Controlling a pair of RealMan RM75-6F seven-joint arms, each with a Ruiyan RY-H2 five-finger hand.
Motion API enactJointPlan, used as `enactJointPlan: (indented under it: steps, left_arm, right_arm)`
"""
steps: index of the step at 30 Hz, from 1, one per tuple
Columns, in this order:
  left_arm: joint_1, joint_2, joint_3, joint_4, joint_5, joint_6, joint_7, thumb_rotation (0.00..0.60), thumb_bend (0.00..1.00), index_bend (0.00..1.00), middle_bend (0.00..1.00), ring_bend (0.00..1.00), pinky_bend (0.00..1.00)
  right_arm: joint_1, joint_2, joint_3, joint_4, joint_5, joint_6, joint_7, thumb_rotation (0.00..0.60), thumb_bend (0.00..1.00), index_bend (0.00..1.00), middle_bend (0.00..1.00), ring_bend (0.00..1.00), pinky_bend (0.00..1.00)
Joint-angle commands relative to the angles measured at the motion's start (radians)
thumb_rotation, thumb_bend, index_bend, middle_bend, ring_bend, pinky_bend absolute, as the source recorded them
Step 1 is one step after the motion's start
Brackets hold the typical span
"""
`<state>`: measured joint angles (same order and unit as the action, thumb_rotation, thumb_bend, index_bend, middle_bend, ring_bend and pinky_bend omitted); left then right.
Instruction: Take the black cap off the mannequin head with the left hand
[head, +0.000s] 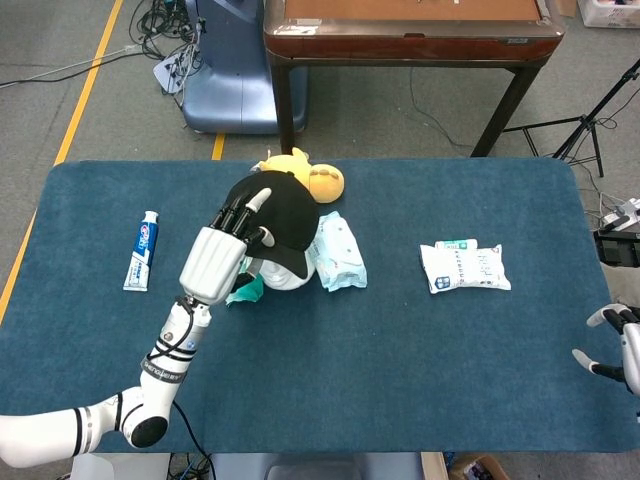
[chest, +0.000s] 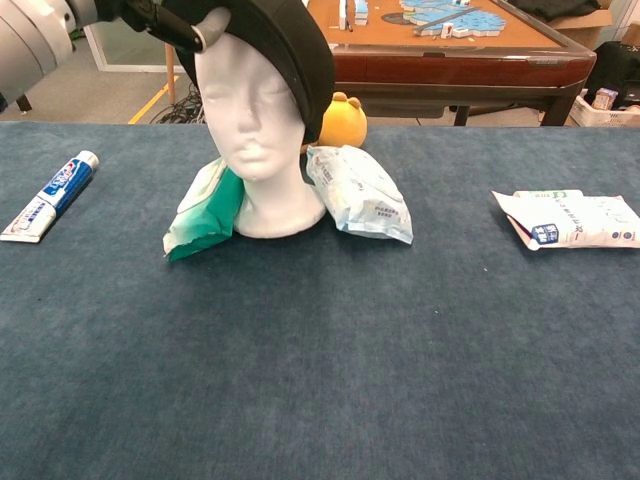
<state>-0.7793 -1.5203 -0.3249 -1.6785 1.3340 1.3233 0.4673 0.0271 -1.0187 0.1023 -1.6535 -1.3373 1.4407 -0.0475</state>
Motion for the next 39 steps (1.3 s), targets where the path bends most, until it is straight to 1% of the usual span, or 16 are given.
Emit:
enactJointPlan:
  steps: [1,13,25,33,39]
  left_arm:
    - [0.000,0.000,0.001,-0.008,0.003,0.001,0.005,0.600,0.47,0.70,0.07,0.04,0.17]
    - [-0.020,-0.022,-0.013,-0.004,-0.012,-0.009,0.023,0.600,0.47,0.70,0.07,0.04,0.17]
    - [-0.033,-0.028,-0.016,-0.008,-0.013,-0.015,0.044,0.600,0.47,0.70,0.07,0.04,0.17]
    - [-0.054,-0.038,-0.033,0.000,-0.028,-0.025,0.061,0.600,0.47,0.70,0.07,0.04,0.17]
    - [-0.074,-0.050,-0.054,0.008,-0.062,-0.041,0.071,0.600,0.47,0.70,0.07,0.04,0.17]
  right_arm:
    - [0.000,0.000,-0.001,0.000,-0.001,0.000,-0.001,0.600,0.07,0.48,0.39,0.30,0.37]
    - [0.001,0.001,0.000,0.001,0.001,-0.002,0.002,0.600,0.07,0.48,0.39,0.31,0.37]
    - [0.001,0.002,-0.001,0.001,0.001,-0.003,0.004,0.600,0.07,0.48,0.39,0.30,0.37]
    - [0.002,0.001,0.000,0.000,0.003,-0.004,0.003,0.600,0.07,0.48,0.39,0.30,0.37]
    - [0.003,0.002,0.000,0.001,0.006,-0.006,0.002,0.600,0.07,0.48,0.39,0.30,0.37]
